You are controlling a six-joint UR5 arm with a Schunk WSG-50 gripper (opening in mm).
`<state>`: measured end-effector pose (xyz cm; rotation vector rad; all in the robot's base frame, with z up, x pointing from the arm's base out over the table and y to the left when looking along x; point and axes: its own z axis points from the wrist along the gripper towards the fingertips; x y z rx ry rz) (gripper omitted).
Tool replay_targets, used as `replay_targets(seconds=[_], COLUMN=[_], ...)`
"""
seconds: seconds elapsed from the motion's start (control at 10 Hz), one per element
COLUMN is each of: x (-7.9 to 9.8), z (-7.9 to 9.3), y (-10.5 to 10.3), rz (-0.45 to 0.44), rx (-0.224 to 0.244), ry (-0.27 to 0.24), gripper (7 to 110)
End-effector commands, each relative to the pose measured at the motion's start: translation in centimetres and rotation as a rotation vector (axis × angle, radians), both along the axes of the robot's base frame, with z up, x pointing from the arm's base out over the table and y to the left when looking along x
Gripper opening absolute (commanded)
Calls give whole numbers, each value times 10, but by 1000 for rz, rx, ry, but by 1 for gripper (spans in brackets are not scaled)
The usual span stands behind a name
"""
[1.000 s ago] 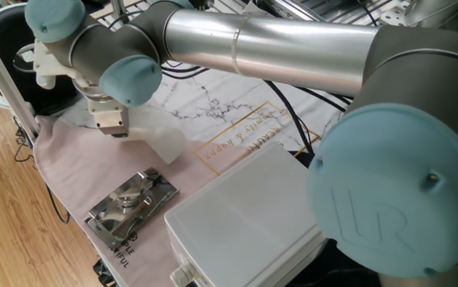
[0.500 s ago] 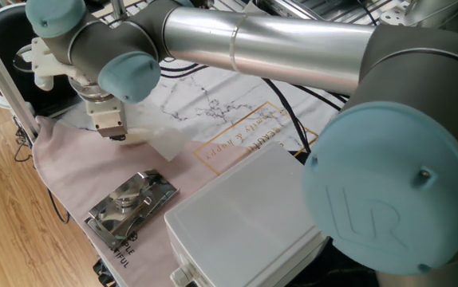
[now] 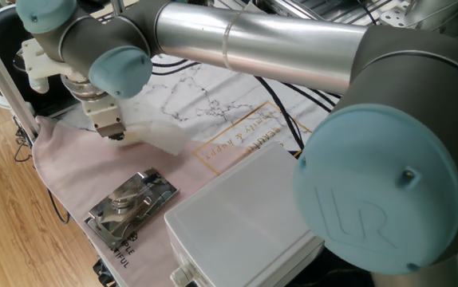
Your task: Take the roll of paper down from the shelf
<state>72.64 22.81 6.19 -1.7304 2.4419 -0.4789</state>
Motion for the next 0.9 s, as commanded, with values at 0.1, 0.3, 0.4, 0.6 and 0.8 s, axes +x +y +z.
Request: replay_targets(seconds=[0.1, 0.3, 0.4, 0.6, 0.8], x=[11, 18, 20, 17, 14], z=[10, 21, 19, -2, 2], y=[1, -12, -16, -14, -25], rz=[97, 189, 226, 273, 330], rx=[-64, -186, -204, -159, -231], ry=[4, 21, 21, 29, 71], gripper=[88, 88, 88, 88, 66])
